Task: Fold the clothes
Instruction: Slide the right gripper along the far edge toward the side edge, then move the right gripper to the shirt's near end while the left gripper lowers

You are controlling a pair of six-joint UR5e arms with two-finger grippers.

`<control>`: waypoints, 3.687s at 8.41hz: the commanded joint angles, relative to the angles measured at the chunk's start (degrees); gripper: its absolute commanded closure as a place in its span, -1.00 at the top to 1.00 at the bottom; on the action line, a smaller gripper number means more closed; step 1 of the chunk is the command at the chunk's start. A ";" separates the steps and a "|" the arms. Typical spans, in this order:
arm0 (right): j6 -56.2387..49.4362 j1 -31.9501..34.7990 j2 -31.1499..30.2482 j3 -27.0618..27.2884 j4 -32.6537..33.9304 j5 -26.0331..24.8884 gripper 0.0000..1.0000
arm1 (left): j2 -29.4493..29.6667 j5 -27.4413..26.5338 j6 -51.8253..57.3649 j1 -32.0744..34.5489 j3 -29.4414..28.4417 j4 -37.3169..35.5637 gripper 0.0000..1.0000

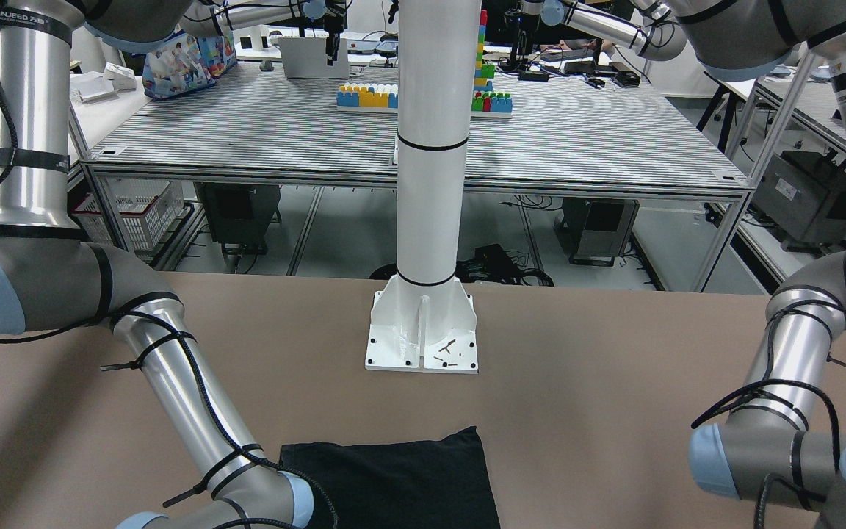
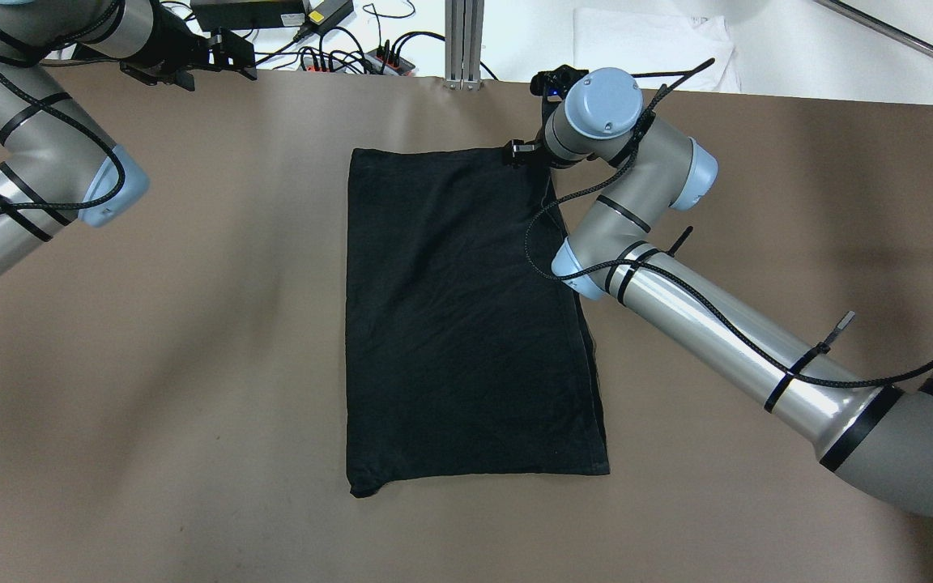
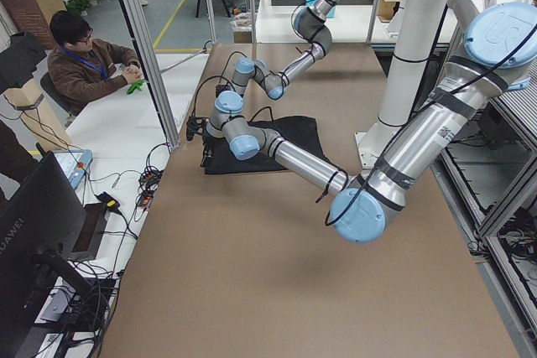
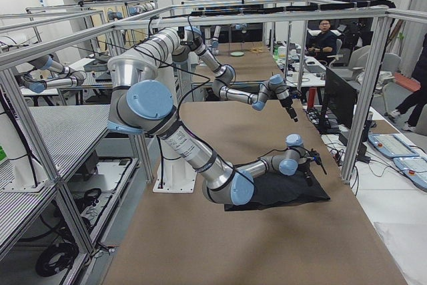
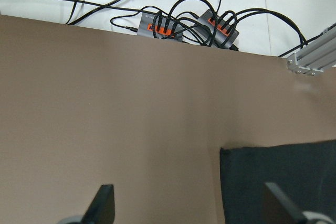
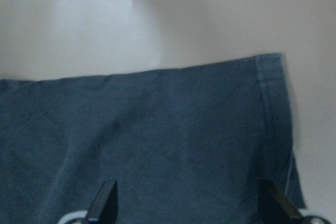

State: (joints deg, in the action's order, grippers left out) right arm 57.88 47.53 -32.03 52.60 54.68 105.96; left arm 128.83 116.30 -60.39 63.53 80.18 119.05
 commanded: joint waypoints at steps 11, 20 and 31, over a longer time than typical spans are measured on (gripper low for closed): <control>-7.52 -0.42 -5.41 2.16 11.23 -4.62 0.89 | -0.16 -0.20 -0.87 -0.16 0.24 0.04 1.00; -2.56 3.27 -10.99 17.04 12.91 11.96 0.89 | -0.25 -0.11 -1.14 -0.25 0.15 0.13 1.00; 38.59 -16.22 -42.93 53.12 -3.27 3.39 0.89 | -10.87 -9.07 -35.94 -16.42 11.92 13.58 1.00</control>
State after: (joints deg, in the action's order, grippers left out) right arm 91.44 35.17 -71.36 101.08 51.71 111.99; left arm 119.68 109.17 -95.29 48.72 89.90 132.58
